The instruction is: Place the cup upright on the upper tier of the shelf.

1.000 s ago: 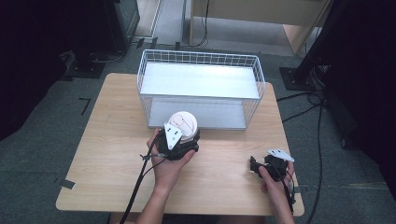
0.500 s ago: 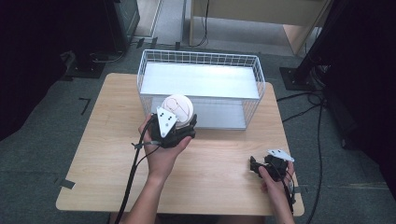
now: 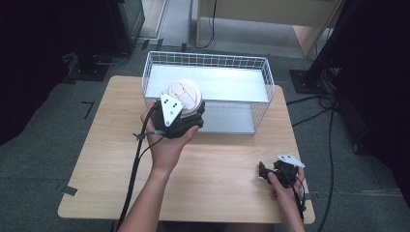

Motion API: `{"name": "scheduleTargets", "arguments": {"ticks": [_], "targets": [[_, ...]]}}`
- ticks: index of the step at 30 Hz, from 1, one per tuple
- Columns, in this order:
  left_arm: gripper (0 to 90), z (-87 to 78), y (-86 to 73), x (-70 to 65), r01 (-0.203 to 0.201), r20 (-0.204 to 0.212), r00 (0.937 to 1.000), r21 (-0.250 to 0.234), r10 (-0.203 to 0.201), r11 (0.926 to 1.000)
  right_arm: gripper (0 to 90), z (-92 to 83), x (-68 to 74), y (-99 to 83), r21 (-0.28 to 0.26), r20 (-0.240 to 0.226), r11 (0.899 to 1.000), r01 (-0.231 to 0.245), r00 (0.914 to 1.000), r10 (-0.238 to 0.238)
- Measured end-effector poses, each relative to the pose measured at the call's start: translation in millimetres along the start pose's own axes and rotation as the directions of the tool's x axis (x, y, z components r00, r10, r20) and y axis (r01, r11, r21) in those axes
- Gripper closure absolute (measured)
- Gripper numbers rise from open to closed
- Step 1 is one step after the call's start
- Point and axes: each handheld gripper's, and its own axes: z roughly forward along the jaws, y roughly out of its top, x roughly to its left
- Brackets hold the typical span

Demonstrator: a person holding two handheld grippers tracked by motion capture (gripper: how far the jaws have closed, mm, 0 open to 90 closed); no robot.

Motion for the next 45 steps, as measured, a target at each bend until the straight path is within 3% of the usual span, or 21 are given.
{"name": "scheduleTargets", "arguments": {"ticks": [14, 23, 36, 43, 45], "targets": [[16.2, 26.0, 25.5, 15.2, 0.02, -0.026, 0.9994, -0.015, -0.021, 0.9997, 13.7, 0.2, -0.3, 0.2, -0.002, -0.002, 1.0, 0.002, 1.0, -0.002], [16.2, 58.1, 41.2, 30.1, 0.011, -0.066, 0.9978, 0.004, -0.01, 0.9999, 13.8, 0.4, -0.6, 0.3, -0.004, -0.001, 1.0, 0.006, 1.0, -0.006], [16.2, 102.8, 51.3, 35.5, -0.013, -0.082, 0.9964, 0.064, 0.018, 0.9979, 13.7, 0.3, -0.7, 0.4, -0.003, -0.002, 1.0, 0.006, 1.0, -0.006], [16.0, 113.5, 54.7, 41.6, 0.028, -0.073, 0.9971, 0.079, -0.022, 0.9965, 13.7, 0.2, -0.5, 0.4, -0.001, -0.004, 1.0, 0.002, 1.0, -0.002], [15.9, 116.4, 52.6, 45.1, 0.031, -0.055, 0.9981, 0.063, -0.028, 0.9975, 13.7, 0.2, -0.4, 0.4, 0.0, -0.005, 1.0, 0.001, 1.0, -0.001]]}}
